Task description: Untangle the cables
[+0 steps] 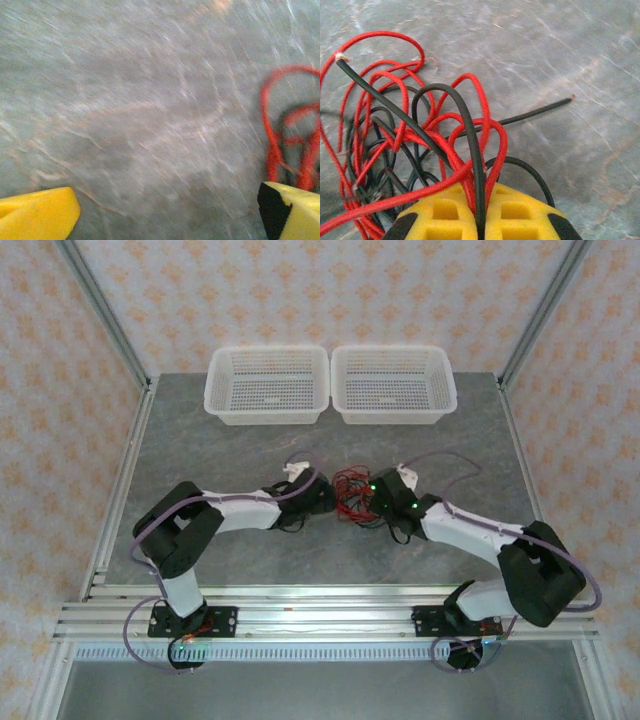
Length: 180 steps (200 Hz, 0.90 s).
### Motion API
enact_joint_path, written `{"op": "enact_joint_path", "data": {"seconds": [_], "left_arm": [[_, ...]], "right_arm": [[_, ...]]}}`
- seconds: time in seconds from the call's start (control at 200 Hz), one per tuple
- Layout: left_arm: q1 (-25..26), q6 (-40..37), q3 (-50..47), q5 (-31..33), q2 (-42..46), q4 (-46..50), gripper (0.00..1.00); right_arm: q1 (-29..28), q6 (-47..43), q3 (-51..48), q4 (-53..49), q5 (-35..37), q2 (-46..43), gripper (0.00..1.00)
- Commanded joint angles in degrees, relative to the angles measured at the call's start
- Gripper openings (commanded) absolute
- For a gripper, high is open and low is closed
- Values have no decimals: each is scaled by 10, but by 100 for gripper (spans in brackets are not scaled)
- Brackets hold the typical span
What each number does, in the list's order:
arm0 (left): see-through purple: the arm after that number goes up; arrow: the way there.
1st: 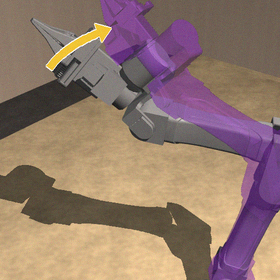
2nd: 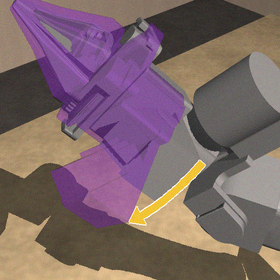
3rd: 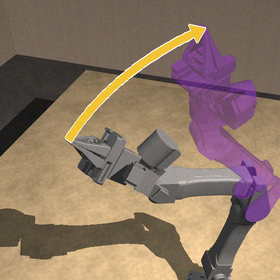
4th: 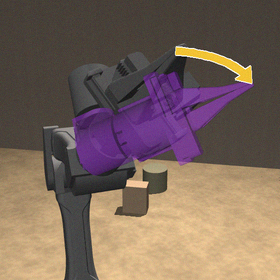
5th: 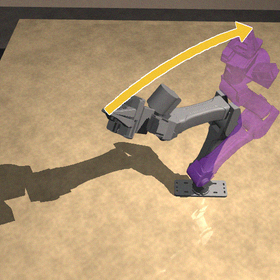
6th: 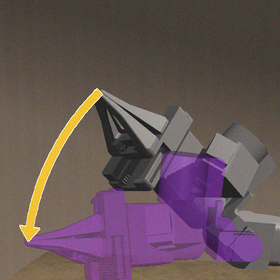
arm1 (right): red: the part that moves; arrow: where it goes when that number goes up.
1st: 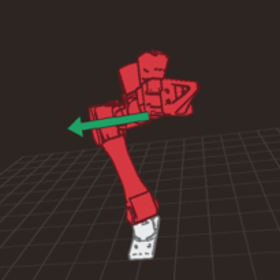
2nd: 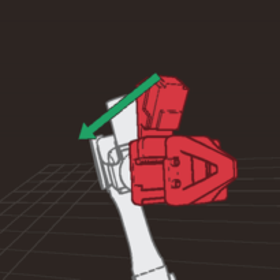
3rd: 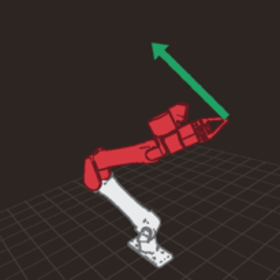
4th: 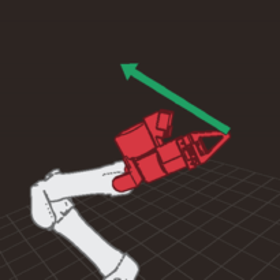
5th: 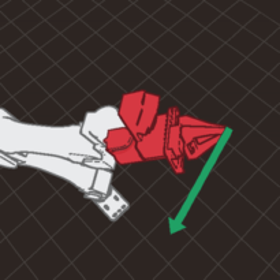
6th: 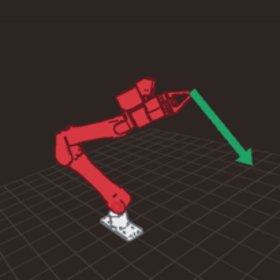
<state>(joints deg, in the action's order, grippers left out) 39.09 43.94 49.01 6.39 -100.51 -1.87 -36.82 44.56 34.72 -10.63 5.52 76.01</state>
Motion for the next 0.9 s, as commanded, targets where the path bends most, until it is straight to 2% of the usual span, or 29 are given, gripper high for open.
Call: {"op": "enact_joint_path", "data": {"seconds": [0.0,0.11,0.235,0.4,0.516,0.671,0.896], "left_arm": [[-75,-4,-70,124,-28,115,100],[-79,-3,-77,115,-24,106,100],[-77,-10,-89,78,11,79,100],[-53,-56,-74,15,79,68,100],[-23,-96,-44,-36,101,64,99],[-16,-146,-8,-113,89,42,97],[-16,-186,53,-132,27,50,89]], "right_arm": [[0,99,-48,55,22,-19,0],[-1,131,-72,96,-3,-15,3],[-2,123,-65,91,-5,-8,6],[-2,93,-65,118,-31,-5,0],[-2,47,-45,118,-45,18,0],[-2,-24,-19,107,-60,47,0],[-2,-61,-22,113,-75,52,0]]}}
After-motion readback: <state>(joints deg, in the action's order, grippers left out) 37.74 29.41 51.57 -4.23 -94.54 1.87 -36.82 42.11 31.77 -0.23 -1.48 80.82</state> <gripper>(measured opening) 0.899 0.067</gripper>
